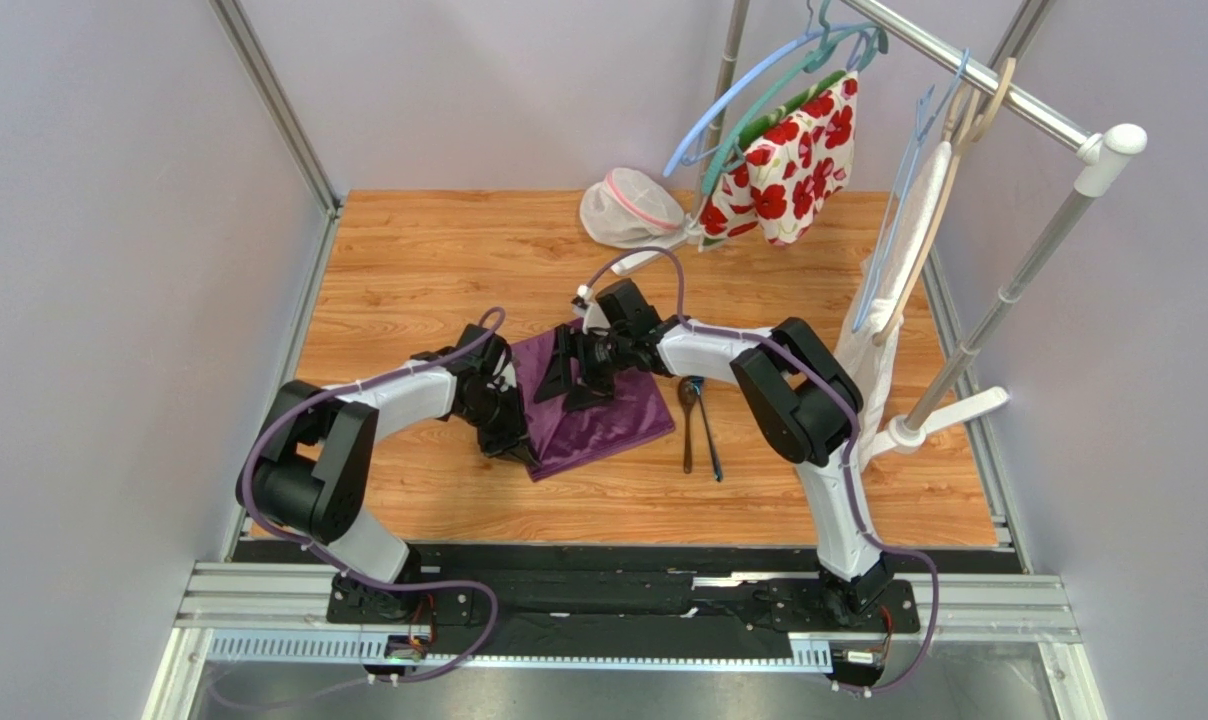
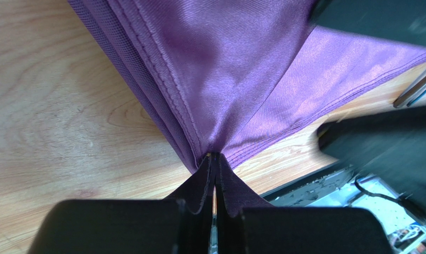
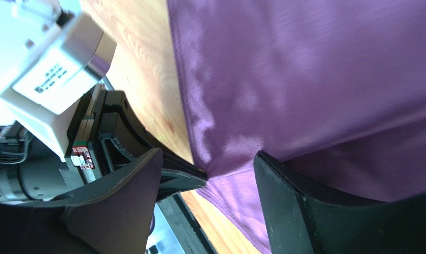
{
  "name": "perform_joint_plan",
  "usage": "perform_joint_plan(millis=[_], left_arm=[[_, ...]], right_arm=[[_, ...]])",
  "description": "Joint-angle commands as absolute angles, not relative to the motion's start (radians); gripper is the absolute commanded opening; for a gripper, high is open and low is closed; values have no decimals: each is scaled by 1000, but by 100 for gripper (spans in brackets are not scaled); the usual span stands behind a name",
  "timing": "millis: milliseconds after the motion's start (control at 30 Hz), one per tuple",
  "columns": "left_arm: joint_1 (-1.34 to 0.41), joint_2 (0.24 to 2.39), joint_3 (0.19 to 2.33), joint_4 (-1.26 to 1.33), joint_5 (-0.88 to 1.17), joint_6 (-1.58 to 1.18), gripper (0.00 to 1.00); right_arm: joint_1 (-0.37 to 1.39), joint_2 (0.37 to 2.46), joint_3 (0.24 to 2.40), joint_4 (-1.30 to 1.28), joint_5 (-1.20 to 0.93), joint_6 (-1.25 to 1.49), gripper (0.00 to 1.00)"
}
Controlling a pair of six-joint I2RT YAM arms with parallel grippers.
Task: Fold the napkin into a case and place the utensils inside
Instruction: Smooth out the upper triangle-folded napkin at the center of the board.
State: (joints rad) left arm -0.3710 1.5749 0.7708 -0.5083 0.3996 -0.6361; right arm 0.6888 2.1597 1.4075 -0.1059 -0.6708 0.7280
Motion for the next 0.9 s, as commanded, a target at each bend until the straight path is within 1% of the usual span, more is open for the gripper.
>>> perform_joint_plan(millis=[0,533,767,867], left_arm=[[-374,1589,746,-483,385,-649,4],[-374,1580,750,-488,391,-638,3],[-373,1511,775,-515,405,-632,5],[-365,1473,842,-577,380,-615,6]], right_arm=[[621,2203,1450,-86,-663,677,70],[502,2379,1701,-120,-744,617,70],[492,2364,1822,-221,-755,583,70],[485,2339,1850,-264,-729,578,70]])
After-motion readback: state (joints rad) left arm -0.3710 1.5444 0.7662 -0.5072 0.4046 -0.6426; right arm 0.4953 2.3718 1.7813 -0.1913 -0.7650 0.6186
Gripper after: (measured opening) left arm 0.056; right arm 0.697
